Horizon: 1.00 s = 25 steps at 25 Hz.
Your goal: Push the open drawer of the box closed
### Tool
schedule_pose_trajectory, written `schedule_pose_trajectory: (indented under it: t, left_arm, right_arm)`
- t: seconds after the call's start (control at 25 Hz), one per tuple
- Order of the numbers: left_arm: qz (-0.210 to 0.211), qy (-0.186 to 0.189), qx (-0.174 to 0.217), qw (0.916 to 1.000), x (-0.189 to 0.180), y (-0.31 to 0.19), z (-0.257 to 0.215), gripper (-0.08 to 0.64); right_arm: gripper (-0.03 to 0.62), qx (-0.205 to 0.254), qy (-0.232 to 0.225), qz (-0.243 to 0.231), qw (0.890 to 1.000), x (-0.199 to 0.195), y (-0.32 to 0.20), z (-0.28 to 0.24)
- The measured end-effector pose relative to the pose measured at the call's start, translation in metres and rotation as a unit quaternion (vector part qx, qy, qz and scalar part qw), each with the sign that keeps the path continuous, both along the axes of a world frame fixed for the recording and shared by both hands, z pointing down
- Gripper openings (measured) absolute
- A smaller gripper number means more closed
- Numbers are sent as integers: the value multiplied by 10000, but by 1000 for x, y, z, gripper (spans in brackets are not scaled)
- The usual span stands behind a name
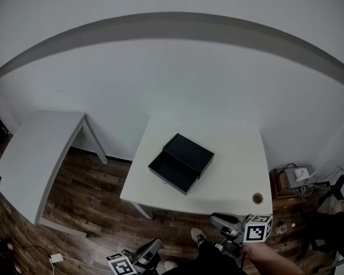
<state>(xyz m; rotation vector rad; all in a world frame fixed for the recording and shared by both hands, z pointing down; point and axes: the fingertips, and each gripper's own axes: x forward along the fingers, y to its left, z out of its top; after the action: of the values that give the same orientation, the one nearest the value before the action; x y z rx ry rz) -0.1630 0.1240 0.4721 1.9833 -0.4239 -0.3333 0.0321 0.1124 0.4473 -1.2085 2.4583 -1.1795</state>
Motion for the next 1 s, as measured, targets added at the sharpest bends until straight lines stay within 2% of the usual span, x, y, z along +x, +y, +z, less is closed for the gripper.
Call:
schedule_pose_trajectory:
  t: [0.16, 0.32, 0.4, 0.48, 0.72, 0.84, 1.0]
  left_arm:
    - [-201, -77, -41, 9998, 8, -17, 2, 3]
    - [-444, -127, -102, 9989, 20, -35, 4, 3]
    - [-568, -159, -124, 9982, 26, -45, 4, 3]
    - [-698, -248, -134, 9972, 28, -54, 7, 3]
    - [-1148, -509, -278, 9917, 31, -74, 14, 3]
    - [-1441, -557, -389, 9872, 31, -82, 13, 3]
    - [-1755, -678, -480, 9810, 34, -89, 15, 3]
  right_arm:
    - [83, 1, 1187, -139, 9928, 46, -50, 18]
    - [86, 24, 2389, -346, 9704, 87, -106, 42]
    - [89, 30, 2824, -453, 9582, 103, -137, 53]
    - [92, 45, 3031, -488, 9517, 118, -171, 57]
    - [98, 5, 3250, -681, 9433, 149, -270, 64]
    - [114, -161, 3404, -1023, 9346, 152, -308, 83]
    - [126, -399, 3586, -1676, 9175, 143, -343, 111]
